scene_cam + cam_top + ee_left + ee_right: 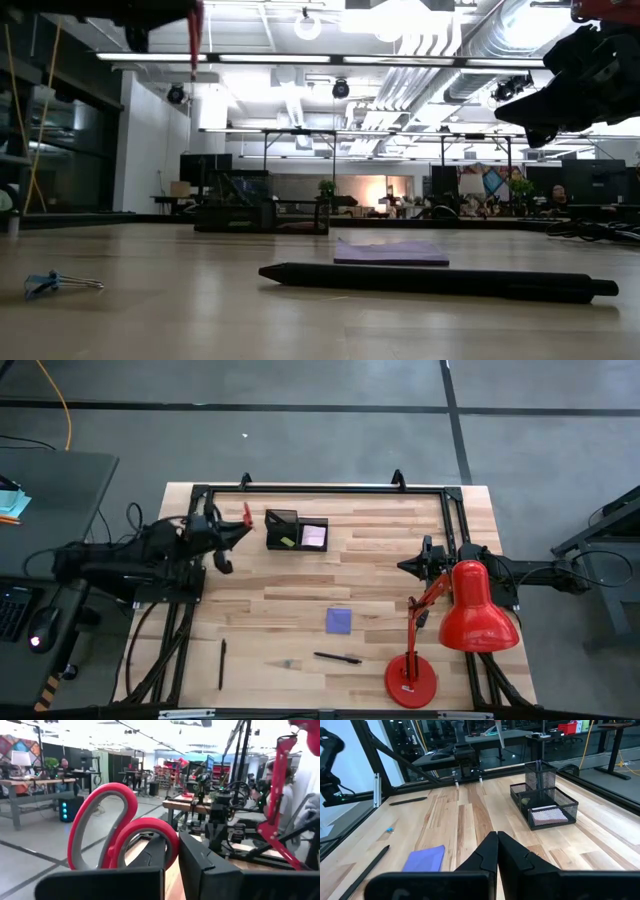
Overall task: Pick and place office supplies into organizer
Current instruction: Put the red scissors into the black desk organizer
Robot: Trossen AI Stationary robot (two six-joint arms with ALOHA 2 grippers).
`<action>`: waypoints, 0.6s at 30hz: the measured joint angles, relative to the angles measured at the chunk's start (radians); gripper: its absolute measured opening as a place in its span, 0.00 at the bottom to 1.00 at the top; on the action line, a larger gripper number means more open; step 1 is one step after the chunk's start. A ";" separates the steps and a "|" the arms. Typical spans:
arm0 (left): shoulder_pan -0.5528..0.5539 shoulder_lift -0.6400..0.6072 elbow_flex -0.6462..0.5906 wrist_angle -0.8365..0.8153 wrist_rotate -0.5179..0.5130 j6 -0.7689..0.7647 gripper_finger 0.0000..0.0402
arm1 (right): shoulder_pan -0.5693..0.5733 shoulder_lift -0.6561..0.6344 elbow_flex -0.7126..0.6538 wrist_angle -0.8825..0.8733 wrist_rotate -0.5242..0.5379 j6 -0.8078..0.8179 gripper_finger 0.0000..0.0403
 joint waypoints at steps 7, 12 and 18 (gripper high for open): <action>0.206 0.174 -0.002 0.150 0.231 -0.067 0.03 | 0.000 0.000 0.000 0.000 0.000 0.000 0.01; 0.291 0.312 -0.002 0.296 0.347 -0.061 0.01 | 0.000 0.000 0.000 0.000 0.000 0.000 0.01; 0.377 0.452 -0.002 0.419 0.436 -0.061 0.02 | 0.000 0.000 0.000 0.000 0.000 0.000 0.01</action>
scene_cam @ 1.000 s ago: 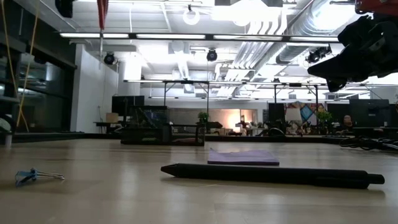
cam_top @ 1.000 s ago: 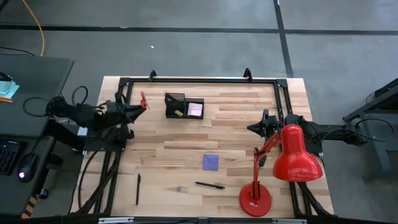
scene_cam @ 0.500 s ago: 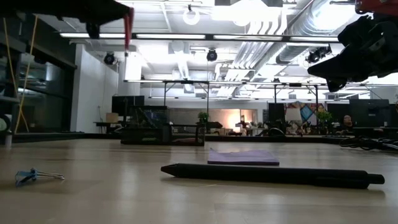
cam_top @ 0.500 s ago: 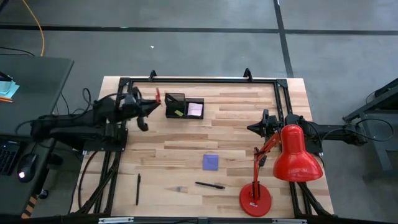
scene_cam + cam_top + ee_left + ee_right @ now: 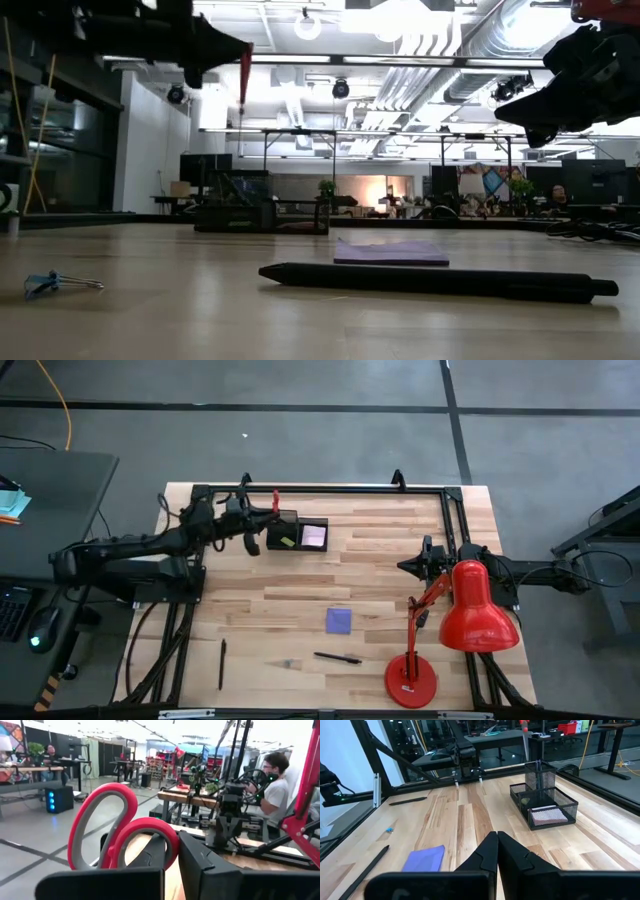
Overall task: Pick and place office supplies into organizer
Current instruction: Put the red scissors into the black desk organizer
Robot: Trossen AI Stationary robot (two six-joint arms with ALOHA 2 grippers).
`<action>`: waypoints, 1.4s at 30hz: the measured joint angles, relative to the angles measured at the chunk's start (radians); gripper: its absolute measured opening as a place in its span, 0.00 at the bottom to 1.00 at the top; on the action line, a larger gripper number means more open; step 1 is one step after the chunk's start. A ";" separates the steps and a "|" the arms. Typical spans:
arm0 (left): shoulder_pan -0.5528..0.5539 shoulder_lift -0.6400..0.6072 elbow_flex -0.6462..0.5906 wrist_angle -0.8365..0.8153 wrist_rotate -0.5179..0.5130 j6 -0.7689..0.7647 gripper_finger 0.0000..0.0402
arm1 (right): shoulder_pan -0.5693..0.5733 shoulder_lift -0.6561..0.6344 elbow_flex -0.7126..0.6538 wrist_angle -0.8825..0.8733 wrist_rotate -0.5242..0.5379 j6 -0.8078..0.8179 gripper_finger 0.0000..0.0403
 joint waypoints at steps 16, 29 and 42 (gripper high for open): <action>0.138 0.273 0.000 0.215 0.114 -0.009 0.04 | 0.000 0.000 0.000 0.000 0.000 0.000 0.01; 0.138 0.496 0.000 0.379 0.147 -0.021 0.08 | 0.000 0.000 0.000 0.000 0.000 0.000 0.01; 0.137 0.532 0.000 0.414 0.068 -0.074 0.09 | 0.000 0.000 0.000 0.000 0.000 0.000 0.01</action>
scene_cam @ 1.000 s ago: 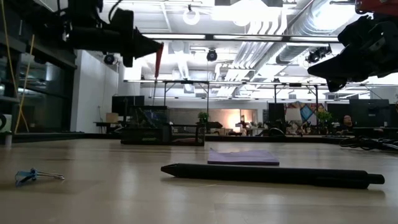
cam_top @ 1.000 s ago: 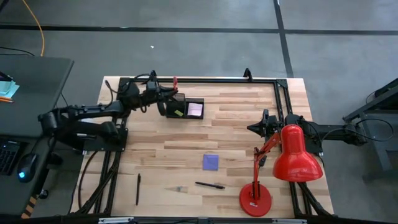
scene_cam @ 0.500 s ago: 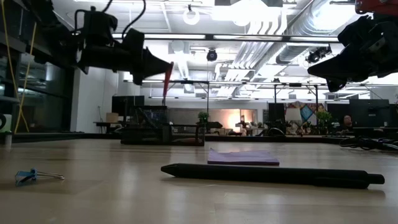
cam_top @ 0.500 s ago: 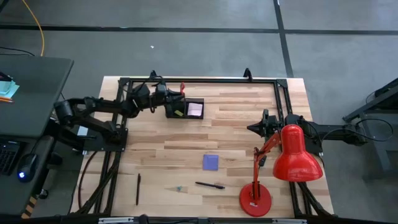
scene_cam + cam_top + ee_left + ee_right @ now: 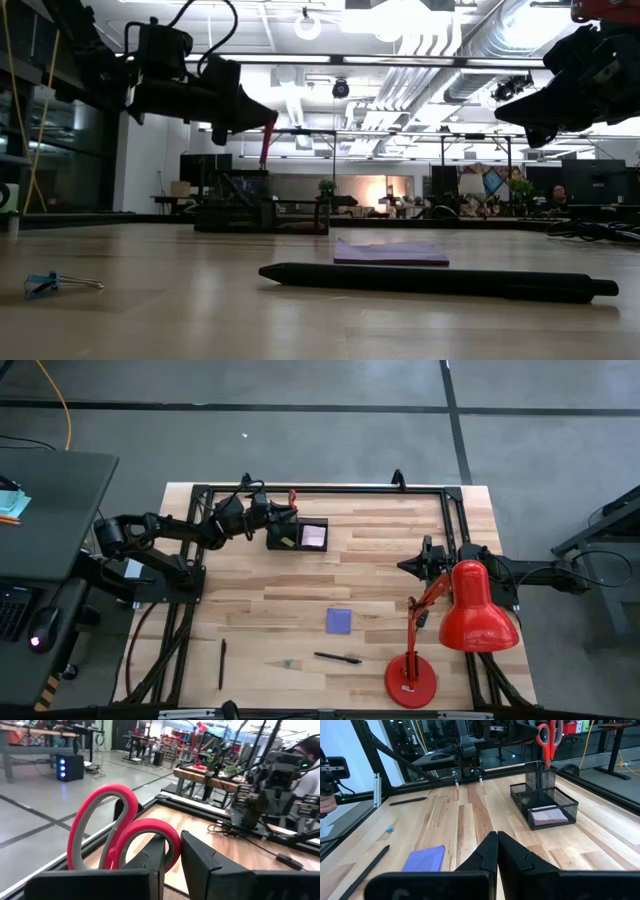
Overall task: Pick and place office supplies into organizer
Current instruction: Put the red scissors into the black desk organizer
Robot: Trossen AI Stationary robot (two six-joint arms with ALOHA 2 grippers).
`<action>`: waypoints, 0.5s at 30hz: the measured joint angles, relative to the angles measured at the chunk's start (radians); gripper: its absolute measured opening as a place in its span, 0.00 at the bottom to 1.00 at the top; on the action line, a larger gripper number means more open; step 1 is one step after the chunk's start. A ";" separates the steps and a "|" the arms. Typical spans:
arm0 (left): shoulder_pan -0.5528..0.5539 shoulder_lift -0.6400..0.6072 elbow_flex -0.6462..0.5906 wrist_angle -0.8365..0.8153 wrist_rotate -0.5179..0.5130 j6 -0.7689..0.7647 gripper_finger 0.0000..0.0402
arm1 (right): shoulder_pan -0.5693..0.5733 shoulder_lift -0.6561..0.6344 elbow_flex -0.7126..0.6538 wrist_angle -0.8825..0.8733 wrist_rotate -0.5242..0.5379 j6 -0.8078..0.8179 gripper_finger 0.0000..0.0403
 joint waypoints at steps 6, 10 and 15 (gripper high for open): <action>0.001 0.000 0.000 -0.020 -0.017 0.009 0.10 | 0.000 0.000 0.000 0.000 0.000 0.000 0.01; 0.000 0.000 0.000 -0.048 -0.030 0.015 0.15 | 0.000 0.000 0.000 0.000 0.000 0.000 0.01; 0.013 0.000 0.000 -0.099 -0.028 0.003 0.30 | 0.000 0.000 0.000 0.000 0.000 0.000 0.01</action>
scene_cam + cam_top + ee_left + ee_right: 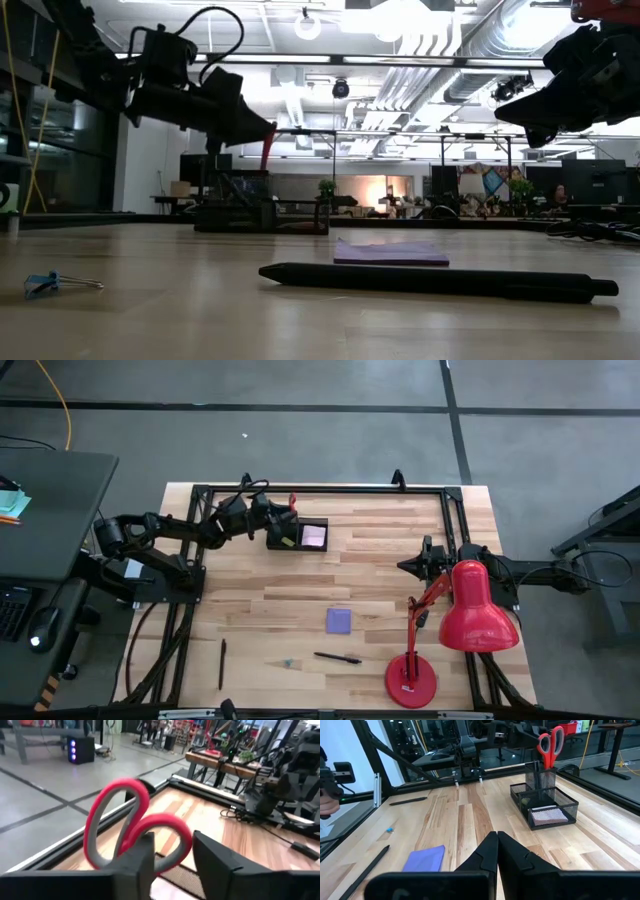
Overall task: Pick and place office supplies into organizer
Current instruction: Put the red scissors into the black desk organizer, then put the blue binder clip into the black desk organizer
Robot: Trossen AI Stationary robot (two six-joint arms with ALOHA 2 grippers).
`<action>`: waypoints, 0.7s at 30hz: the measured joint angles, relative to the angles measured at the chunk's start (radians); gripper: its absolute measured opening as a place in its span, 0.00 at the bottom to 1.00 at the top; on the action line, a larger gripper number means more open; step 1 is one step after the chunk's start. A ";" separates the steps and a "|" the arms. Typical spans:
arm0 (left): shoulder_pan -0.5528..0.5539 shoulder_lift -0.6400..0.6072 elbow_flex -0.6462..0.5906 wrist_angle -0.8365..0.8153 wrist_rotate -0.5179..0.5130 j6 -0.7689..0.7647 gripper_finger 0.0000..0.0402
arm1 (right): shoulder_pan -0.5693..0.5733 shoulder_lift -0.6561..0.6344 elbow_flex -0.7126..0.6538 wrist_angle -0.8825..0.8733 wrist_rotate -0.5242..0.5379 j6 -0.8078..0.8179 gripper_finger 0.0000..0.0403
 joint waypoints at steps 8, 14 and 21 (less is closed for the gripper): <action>0.000 -0.005 0.006 -0.034 0.015 0.010 0.49 | 0.000 0.000 0.000 0.000 0.000 0.000 0.01; 0.000 -0.009 0.006 -0.075 0.017 0.018 0.53 | 0.000 0.000 0.000 0.000 0.000 0.000 0.01; 0.000 -0.009 0.006 -0.098 -0.007 0.020 0.53 | 0.000 0.000 0.000 0.000 0.000 0.000 0.01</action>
